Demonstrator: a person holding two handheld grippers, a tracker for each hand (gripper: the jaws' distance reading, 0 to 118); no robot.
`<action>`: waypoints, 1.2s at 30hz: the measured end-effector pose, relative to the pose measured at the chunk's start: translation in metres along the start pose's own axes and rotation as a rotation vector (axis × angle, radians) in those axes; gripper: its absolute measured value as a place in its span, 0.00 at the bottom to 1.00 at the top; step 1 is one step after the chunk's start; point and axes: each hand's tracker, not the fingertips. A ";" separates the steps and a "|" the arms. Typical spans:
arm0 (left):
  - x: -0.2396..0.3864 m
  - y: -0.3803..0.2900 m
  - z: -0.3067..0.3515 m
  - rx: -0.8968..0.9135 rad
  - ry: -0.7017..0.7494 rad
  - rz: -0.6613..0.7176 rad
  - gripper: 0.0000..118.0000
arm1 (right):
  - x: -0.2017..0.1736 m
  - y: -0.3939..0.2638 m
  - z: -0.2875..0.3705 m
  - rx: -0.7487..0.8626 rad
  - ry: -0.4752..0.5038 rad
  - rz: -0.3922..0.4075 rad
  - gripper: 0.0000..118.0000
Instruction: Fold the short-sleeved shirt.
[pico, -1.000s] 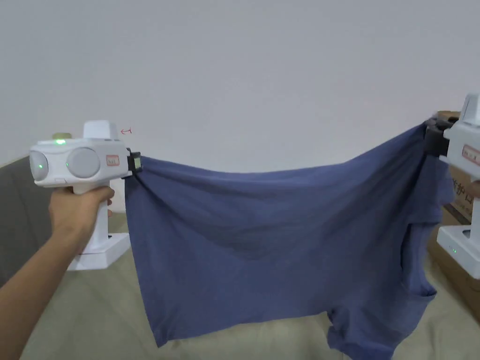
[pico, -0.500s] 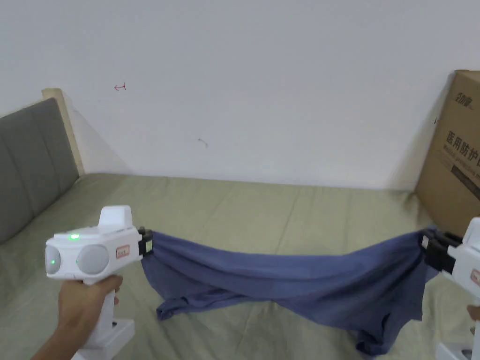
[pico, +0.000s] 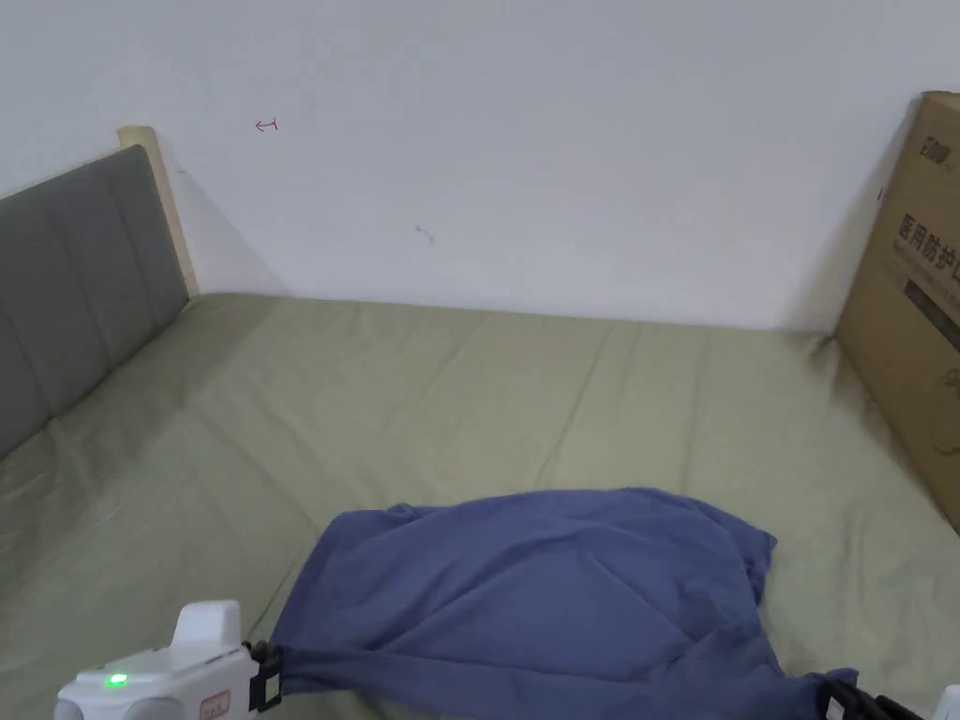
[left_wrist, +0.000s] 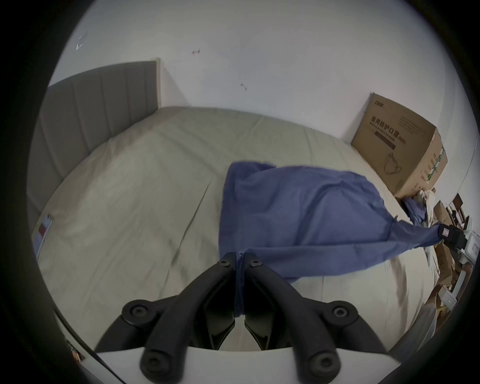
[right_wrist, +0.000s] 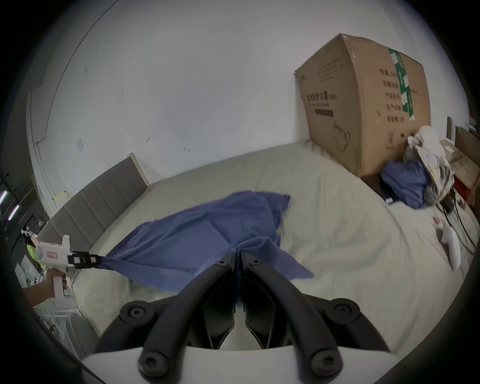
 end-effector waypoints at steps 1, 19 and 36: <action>-0.004 -0.012 0.005 -0.019 0.006 0.007 0.02 | 0.001 -0.009 0.007 -0.011 -0.003 -0.004 0.01; -0.034 -0.108 0.069 -0.100 0.051 -0.009 0.02 | 0.005 -0.104 0.108 -0.119 -0.058 -0.064 0.01; -0.010 -0.109 0.051 -0.194 0.167 -0.087 0.42 | -0.012 -0.121 0.053 -0.395 -0.285 -0.010 0.03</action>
